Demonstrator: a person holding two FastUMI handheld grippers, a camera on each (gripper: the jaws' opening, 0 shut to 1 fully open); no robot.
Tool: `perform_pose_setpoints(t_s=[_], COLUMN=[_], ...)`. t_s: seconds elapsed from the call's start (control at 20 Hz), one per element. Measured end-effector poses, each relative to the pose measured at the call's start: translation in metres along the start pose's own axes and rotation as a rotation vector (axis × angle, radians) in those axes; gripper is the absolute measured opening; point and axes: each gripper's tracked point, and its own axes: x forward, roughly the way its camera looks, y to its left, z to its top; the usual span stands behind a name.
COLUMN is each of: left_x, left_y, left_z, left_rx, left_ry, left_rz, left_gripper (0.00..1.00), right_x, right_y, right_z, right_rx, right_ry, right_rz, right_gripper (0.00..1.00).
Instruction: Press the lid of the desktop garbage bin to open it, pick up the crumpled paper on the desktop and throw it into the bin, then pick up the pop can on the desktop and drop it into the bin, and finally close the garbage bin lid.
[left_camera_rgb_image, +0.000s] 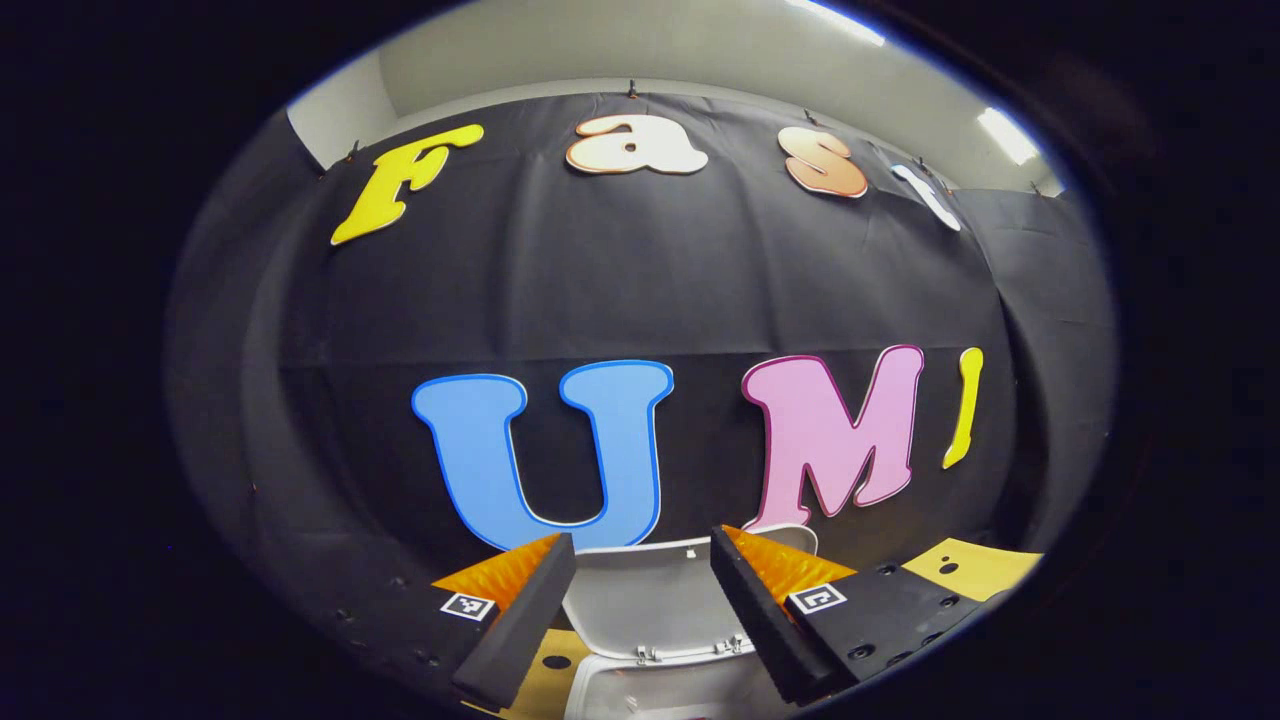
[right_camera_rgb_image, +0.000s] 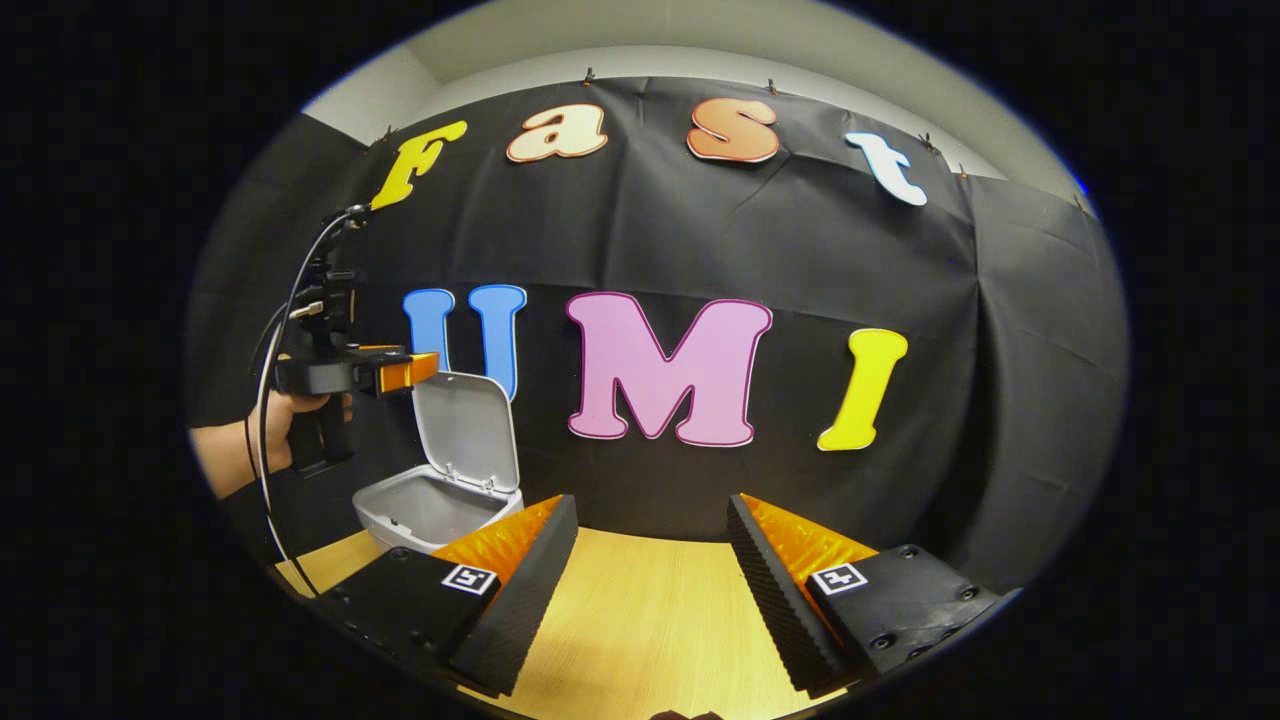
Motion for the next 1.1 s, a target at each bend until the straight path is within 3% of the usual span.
perform_pose_setpoints(t_s=[0.2, 0.45, 0.55, 0.65, 0.8, 1.1], left_x=[0.041, 0.076, 0.079, 0.073, 0.062, 0.001], left_y=[-0.015, -0.022, -0.019, -0.028, -0.026, -0.032], left_z=[0.005, -0.022, -0.031, -0.047, -0.044, -0.059], left_rx=[0.051, -0.117, -0.100, -0.101, -0.107, -0.127], left_ry=[-0.030, 0.085, 0.102, 0.169, 0.175, 0.240], left_rz=[-0.065, -0.106, -0.105, -0.132, -0.128, -0.133], left_gripper=[0.90, 0.94, 0.95, 0.95, 0.96, 0.98], right_x=[-0.002, -0.017, -0.019, -0.020, -0.021, -0.026], right_y=[-0.010, -0.030, -0.035, -0.038, -0.032, -0.017], right_z=[-0.003, -0.014, -0.017, -0.028, -0.029, -0.038], right_rx=[-0.029, -0.025, -0.010, 0.013, 0.022, 0.019], right_ry=[0.045, 0.092, 0.087, 0.112, 0.107, 0.103], right_rz=[-0.035, -0.111, -0.140, -0.156, -0.152, -0.122], right_gripper=[0.97, 0.97, 0.98, 0.97, 0.98, 0.97])
